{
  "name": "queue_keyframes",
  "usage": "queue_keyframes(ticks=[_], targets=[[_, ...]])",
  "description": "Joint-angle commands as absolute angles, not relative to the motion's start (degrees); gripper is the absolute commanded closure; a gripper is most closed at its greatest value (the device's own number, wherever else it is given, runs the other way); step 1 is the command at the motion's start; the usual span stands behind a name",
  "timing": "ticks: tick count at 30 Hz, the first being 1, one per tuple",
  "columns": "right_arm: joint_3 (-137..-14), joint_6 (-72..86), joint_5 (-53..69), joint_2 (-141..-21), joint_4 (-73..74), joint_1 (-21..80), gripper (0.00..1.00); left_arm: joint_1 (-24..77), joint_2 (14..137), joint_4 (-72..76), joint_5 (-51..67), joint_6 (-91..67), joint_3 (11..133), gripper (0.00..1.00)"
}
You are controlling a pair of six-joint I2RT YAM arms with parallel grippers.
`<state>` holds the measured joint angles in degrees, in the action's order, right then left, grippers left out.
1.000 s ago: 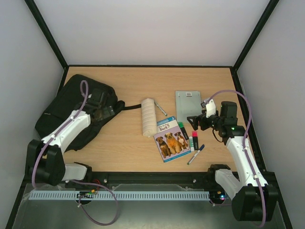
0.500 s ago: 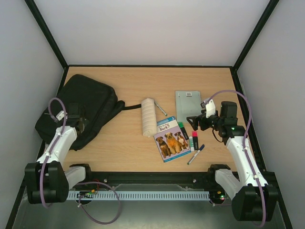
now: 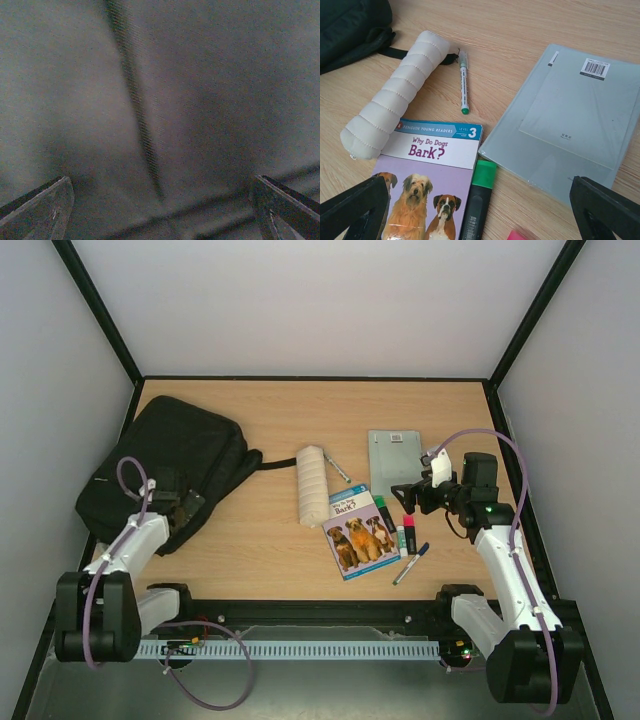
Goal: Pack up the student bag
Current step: Move the student bag to the center of the board.
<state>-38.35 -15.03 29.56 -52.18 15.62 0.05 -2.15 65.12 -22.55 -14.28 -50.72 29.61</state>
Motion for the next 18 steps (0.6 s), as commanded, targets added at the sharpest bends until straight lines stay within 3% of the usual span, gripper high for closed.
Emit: queue_keyframes(ticks=[1, 11, 18], targets=[[-38.14, -15.65, 30.85, -52.36, 17.51, 0.44, 0.00, 5.15, 66.12, -18.52, -6.36, -54.23, 27.64, 0.01], [-38.23, -15.60, 30.45, -52.83, 17.67, 0.40, 0.00, 22.32, 74.22, -14.35, -5.15, -56.46, 31.46, 0.01], [-38.23, -15.57, 30.29, -52.91, 17.58, 0.44, 0.00, 31.38, 66.22, -19.88, -11.02, -46.32, 38.63, 0.01]])
